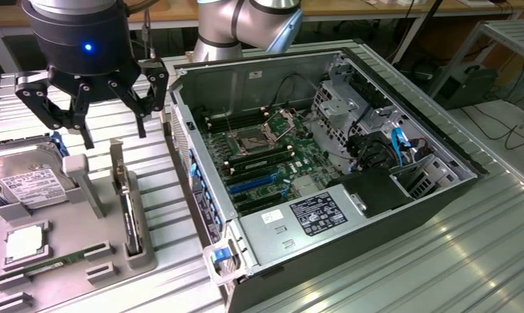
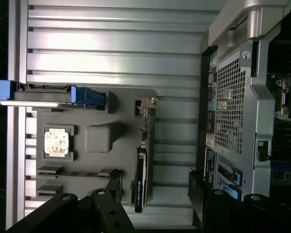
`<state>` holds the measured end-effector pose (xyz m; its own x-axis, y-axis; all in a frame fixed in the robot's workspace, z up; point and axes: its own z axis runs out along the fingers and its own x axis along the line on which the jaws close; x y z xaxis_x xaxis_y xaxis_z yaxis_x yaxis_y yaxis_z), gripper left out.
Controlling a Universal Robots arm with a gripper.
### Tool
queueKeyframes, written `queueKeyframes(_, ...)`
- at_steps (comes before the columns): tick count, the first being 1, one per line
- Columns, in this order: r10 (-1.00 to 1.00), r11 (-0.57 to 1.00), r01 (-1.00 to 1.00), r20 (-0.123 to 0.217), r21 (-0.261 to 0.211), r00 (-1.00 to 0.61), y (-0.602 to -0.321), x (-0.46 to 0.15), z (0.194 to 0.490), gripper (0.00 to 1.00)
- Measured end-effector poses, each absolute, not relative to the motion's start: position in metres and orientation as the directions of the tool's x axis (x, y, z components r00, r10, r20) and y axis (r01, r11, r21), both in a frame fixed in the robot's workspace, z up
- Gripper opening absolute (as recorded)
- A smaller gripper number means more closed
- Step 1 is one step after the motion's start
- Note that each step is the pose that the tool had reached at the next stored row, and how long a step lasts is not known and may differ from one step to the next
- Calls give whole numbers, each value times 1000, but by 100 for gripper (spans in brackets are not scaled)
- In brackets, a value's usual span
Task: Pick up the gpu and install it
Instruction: 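Pick up the gpu and move the gpu toward the slot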
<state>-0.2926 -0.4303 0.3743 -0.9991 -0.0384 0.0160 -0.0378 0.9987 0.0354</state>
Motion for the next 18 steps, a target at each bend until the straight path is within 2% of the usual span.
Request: queueKeyframes(18,-46,998,-46,16,35,-999,-451,-304,371,66)
